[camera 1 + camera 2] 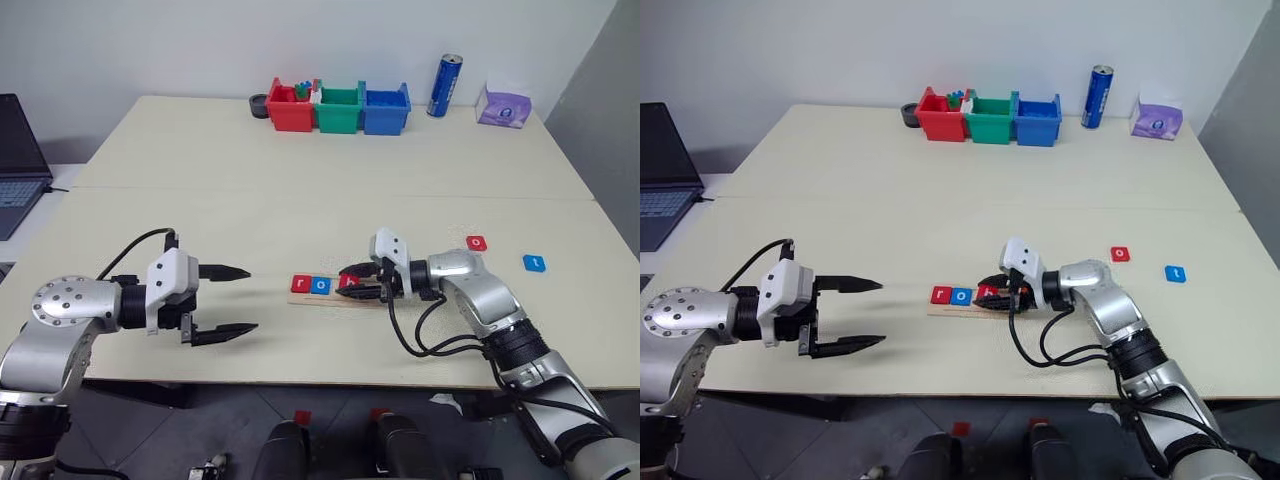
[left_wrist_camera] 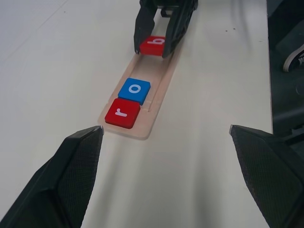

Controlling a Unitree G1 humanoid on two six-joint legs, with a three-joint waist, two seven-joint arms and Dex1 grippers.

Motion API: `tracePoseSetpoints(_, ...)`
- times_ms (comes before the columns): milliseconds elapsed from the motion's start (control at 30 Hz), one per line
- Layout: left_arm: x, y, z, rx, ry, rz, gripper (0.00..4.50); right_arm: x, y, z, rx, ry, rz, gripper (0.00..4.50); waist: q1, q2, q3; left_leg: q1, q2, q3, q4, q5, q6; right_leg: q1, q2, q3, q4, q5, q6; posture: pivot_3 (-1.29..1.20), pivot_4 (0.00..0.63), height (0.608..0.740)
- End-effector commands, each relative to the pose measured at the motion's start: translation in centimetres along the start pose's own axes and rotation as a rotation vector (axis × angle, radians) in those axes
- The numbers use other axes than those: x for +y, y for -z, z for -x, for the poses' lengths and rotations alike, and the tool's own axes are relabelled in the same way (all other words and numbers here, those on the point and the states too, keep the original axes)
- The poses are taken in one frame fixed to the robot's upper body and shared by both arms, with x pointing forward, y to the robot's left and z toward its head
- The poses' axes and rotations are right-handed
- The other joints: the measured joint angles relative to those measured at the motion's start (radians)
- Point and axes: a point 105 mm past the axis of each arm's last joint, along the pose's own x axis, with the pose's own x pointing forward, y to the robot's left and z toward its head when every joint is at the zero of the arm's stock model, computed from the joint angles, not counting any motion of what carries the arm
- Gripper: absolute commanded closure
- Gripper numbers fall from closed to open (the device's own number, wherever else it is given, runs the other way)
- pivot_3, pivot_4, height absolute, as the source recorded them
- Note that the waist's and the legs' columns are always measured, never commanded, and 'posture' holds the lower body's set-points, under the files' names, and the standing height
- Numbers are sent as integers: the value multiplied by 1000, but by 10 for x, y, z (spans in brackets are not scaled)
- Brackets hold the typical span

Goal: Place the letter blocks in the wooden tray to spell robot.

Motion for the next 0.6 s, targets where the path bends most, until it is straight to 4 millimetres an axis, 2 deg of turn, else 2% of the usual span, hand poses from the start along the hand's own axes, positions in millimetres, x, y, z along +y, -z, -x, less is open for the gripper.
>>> tracePoseSetpoints(33,0,-7,4,-3,-11,-42,0,-6,-6,-11,9,10,71,3044,-4,0,0,0,0,0,0,0,0,0,1,0,0,0,0,0,150,740)
tracePoseSetpoints(267,1,-12,0,-19,-25,-43,0,-13,3,-18,25,27,59,3044,-3,0,0,0,2,-1,-1,0,0,-1,2,0,1,0,-1,0,150,740)
tracePoseSetpoints(600,3,-12,2,-10,-35,-44,0,-12,3,-22,30,9,62,3044,-3,0,0,1,2,-1,-1,0,0,-1,2,0,1,0,-1,0,150,740)
